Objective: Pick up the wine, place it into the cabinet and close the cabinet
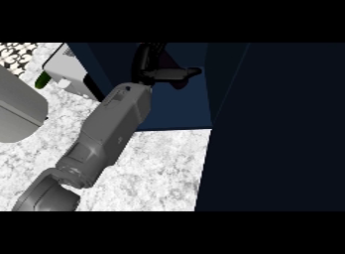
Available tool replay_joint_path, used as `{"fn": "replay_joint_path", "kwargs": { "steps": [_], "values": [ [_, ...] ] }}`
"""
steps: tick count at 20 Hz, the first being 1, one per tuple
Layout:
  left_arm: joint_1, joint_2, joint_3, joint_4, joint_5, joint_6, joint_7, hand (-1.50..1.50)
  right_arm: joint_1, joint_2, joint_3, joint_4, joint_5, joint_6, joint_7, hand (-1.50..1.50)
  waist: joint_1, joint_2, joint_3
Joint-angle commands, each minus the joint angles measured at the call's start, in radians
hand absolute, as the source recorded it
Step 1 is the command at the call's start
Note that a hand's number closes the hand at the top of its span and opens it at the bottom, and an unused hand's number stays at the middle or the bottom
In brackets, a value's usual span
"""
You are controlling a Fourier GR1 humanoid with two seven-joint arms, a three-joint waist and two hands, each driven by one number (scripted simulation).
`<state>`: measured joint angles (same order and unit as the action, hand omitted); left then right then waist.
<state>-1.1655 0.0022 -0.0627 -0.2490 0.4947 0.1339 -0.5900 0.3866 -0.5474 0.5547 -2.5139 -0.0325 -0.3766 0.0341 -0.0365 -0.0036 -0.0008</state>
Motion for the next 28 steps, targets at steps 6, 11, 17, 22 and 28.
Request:
{"fn": "replay_joint_path", "kwargs": {
  "steps": [6,11,17,22,28],
  "values": [
    [0.156,-0.002,-0.132,-0.201,0.117,-0.053,0.038,-1.5,0.023,-0.016,-0.015,-0.176,-0.041,0.002,0.087,-1.5,0.005,-0.006,0.0],
    [0.309,-0.002,-0.189,-0.358,0.131,-0.079,0.07,-1.5,0.069,-0.025,-0.027,-0.223,-0.036,-0.024,0.111,-1.5,0.034,-0.019,0.0],
    [0.501,-0.002,-0.285,-0.601,0.13,-0.028,0.103,-1.5,0.048,-0.012,-0.022,-0.186,-0.019,-0.035,0.103,-1.5,0.054,-0.015,0.0],
    [0.662,0.004,-0.348,-0.801,0.098,0.016,0.155,-1.5,0.045,-0.017,-0.059,-0.204,-0.052,-0.034,0.102,-1.5,0.06,-0.011,0.0],
    [0.896,0.049,-0.409,-1.026,0.074,0.047,0.154,-1.5,0.092,-0.04,-0.025,-0.209,-0.004,-0.017,0.073,-1.5,0.038,-0.008,0.001]
  ]
}}
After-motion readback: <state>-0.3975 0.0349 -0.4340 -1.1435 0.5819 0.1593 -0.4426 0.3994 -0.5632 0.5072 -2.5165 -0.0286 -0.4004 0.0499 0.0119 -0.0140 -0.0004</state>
